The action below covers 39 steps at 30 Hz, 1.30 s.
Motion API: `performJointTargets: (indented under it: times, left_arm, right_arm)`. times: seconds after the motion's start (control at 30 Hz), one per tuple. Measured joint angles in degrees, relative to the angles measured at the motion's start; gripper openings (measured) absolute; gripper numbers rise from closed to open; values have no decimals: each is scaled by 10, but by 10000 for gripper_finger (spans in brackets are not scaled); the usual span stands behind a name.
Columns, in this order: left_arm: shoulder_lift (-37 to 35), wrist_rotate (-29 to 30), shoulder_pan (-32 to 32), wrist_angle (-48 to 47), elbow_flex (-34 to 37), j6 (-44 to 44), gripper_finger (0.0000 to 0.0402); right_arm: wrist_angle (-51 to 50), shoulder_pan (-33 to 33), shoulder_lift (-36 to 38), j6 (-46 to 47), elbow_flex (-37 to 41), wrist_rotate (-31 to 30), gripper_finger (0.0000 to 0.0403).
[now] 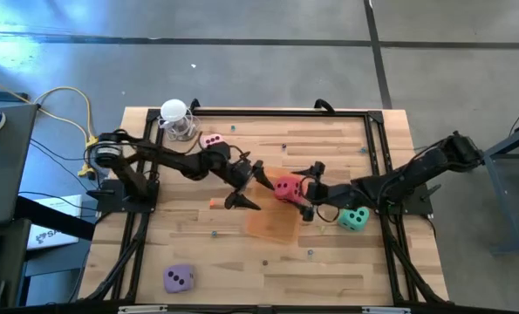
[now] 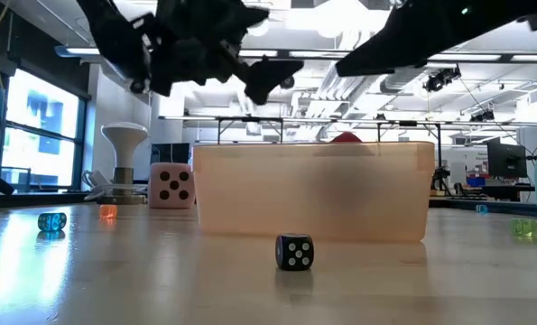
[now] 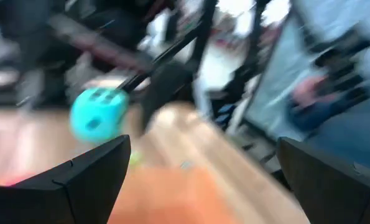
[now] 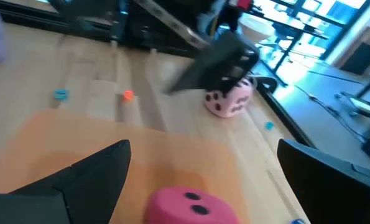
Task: Pick & Place Dice
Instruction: Put the small orange die into the orange bin
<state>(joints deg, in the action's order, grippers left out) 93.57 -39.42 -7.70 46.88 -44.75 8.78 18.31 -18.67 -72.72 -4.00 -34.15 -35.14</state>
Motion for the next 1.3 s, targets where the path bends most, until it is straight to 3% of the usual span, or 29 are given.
performJointTargets:
  times: [0.07, 0.2, 0.3, 0.43, 0.67, 0.93, 1.03, 1.3]
  left_arm:
    - [-36, 65, 11, -87, 0, -48, 391]
    - [-121, 256, 59, -266, 0, -123, 391]
    - [-183, 373, 105, -377, 0, -133, 391]
    - [-251, 471, 164, -513, 0, -103, 391]
    - [-289, 552, 220, -708, 0, 42, 391]
    - [-289, 687, 318, -809, 19, 170, 391]
    - [-289, 719, 350, -799, 47, 198, 391]
    - [-289, 718, 356, -710, 148, 217, 391]
  right_arm:
    - [0, -16, 4, 9, 0, 0, 397]
    - [-7, -47, 4, 33, 0, 0, 397]
    - [-15, -65, 4, 39, 0, 7, 397]
    - [-16, -74, 3, 39, 0, 9, 397]
    - [-14, -72, 3, 40, 0, 8, 397]
    - [-9, -72, 3, 52, 0, 9, 397]
    - [-9, -72, 3, 59, 0, 10, 397]
    - [-9, -65, 3, 59, 0, 10, 397]
